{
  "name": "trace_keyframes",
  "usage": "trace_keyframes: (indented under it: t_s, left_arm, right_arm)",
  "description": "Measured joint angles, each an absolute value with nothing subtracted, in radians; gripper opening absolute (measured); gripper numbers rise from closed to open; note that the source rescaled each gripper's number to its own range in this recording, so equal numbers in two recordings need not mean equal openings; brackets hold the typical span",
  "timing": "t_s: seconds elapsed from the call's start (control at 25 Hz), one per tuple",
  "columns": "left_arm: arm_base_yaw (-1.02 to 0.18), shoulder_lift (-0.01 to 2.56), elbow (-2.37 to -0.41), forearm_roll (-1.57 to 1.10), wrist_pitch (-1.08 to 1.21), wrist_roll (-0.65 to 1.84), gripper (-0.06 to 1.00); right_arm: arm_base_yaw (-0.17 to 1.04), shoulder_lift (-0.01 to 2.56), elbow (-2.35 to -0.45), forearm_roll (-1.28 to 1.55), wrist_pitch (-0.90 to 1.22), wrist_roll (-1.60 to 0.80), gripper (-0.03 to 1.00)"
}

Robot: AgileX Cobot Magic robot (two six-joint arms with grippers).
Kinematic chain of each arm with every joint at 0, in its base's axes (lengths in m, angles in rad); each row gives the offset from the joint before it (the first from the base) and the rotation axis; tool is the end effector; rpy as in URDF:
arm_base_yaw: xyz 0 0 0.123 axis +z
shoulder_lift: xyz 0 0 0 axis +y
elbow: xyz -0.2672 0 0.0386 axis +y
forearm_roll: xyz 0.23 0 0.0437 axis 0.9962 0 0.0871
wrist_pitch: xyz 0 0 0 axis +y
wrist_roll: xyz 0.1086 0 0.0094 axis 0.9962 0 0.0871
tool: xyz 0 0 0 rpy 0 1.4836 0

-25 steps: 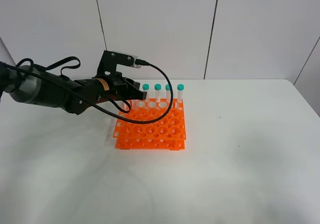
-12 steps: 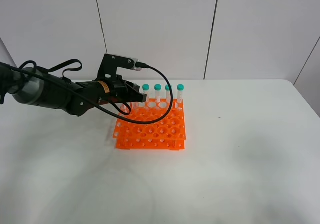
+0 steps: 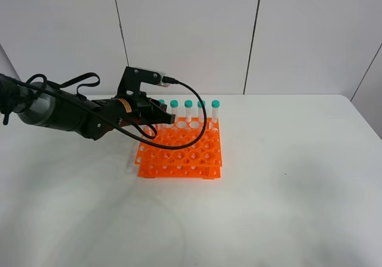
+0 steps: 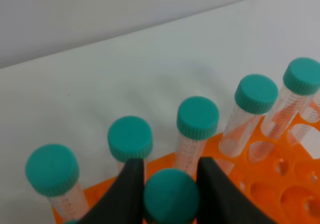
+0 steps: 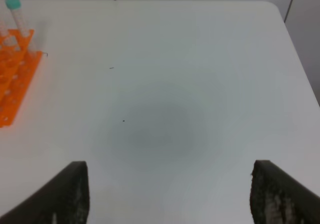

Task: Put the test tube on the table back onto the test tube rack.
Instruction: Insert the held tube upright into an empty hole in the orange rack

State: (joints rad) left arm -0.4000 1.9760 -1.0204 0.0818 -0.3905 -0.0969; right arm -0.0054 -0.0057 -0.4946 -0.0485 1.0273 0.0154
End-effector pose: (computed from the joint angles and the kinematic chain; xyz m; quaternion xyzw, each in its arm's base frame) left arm 0.3725 -0.1612 0.1404 0.1688 0.8378 -0.1215 0.5048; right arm 0.0119 -0.0046 0.2623 0.0093 0.8440 -0.0216 0.5358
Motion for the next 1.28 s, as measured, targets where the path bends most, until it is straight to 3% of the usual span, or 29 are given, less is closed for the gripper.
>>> trace_keyframes:
  t_s: [0.96,1.28]
  left_arm:
    - [-0.398,1.979,-1.02,0.083,-0.392,-0.097,0.0]
    - [-0.397,1.979,-1.02,0.082,-0.395,-0.097,0.15]
  right_arm:
    - [-0.005,-0.006,-0.495,-0.049,1.027,0.015,1.0]
    - [-0.005,-0.006,-0.495,-0.049,1.027,0.015,1.0]
